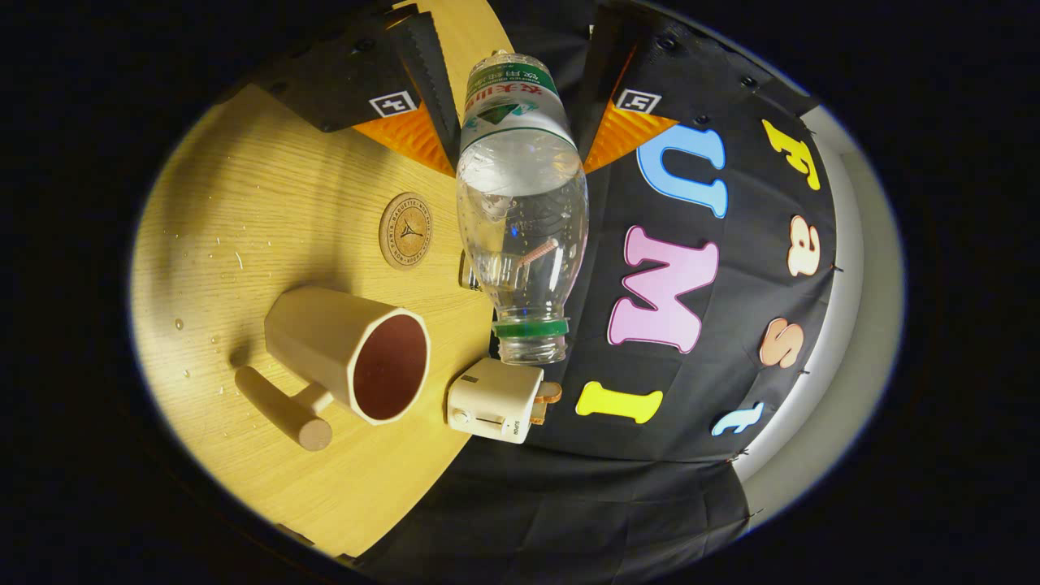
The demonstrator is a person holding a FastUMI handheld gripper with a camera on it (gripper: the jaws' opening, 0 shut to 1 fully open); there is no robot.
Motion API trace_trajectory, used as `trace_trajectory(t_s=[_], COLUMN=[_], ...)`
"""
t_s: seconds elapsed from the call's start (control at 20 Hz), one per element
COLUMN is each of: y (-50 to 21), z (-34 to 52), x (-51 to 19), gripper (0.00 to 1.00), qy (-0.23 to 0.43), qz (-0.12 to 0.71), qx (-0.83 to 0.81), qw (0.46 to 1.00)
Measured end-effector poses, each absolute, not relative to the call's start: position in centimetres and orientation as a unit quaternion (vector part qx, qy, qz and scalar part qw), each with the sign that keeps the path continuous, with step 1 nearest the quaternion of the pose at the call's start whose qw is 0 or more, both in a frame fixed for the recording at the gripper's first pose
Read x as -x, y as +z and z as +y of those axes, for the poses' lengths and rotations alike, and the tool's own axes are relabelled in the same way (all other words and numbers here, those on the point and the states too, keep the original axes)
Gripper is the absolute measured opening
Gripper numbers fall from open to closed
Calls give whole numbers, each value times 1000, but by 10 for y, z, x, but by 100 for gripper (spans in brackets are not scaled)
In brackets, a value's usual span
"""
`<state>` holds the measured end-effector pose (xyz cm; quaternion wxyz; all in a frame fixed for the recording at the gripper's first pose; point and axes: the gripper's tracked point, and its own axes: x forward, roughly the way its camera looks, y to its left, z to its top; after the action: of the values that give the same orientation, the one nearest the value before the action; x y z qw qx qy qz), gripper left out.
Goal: Take the bottle from table, then pour the juice into the cup, finally place the bottle on the coaster
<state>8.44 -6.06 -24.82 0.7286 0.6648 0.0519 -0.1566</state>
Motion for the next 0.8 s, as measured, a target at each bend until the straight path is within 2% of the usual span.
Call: trace_trajectory(t_s=[0.8], y=[-246], z=[-63], x=[-91], gripper=[73], qy=[-150], qz=[58], qx=[-742], qw=[651])
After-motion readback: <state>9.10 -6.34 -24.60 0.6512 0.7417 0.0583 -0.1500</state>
